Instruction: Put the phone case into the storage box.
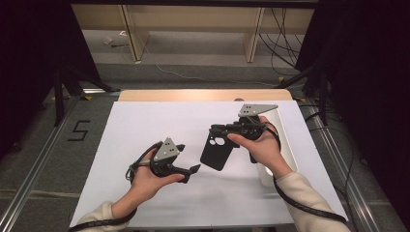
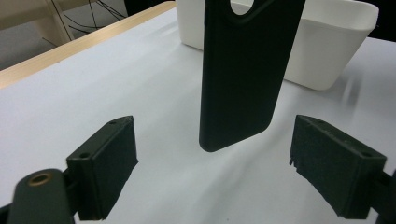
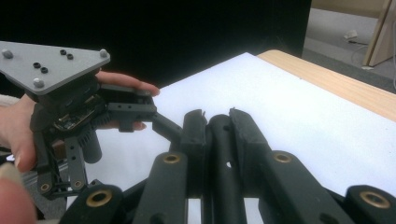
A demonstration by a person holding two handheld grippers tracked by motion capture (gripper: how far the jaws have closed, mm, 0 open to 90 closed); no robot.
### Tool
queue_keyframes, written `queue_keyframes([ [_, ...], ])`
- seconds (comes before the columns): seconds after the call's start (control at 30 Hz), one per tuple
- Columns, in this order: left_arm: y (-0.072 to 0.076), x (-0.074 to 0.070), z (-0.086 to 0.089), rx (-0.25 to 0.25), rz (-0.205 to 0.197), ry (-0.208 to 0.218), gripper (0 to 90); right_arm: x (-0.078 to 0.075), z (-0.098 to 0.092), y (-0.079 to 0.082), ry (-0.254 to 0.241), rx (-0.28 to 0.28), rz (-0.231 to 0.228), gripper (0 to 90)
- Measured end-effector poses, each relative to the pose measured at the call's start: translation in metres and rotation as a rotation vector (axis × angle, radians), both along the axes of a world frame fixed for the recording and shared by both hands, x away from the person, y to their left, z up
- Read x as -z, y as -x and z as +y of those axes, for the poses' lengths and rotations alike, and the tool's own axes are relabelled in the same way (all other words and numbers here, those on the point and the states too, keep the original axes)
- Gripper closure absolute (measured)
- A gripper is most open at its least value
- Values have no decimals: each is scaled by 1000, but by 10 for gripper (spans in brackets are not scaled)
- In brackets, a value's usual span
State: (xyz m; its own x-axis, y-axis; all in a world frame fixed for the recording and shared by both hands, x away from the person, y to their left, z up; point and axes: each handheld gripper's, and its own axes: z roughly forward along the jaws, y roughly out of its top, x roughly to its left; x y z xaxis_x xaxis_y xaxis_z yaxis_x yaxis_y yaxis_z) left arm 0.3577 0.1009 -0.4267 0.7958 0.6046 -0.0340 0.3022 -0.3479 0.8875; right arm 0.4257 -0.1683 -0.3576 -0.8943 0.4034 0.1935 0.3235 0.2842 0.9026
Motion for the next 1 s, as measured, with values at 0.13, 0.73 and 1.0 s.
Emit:
queue_keyframes([
  [0.13,1,0,-1,13,-3,-1,150,-3,-1,0,17,-28,-16,777],
  [0.73,3,2,-5,50,0,-8,158,-6,2,2,64,-128,-25,776],
  [1.0,3,4,-7,68,8,-13,165,-4,5,4,81,-153,-21,776],
])
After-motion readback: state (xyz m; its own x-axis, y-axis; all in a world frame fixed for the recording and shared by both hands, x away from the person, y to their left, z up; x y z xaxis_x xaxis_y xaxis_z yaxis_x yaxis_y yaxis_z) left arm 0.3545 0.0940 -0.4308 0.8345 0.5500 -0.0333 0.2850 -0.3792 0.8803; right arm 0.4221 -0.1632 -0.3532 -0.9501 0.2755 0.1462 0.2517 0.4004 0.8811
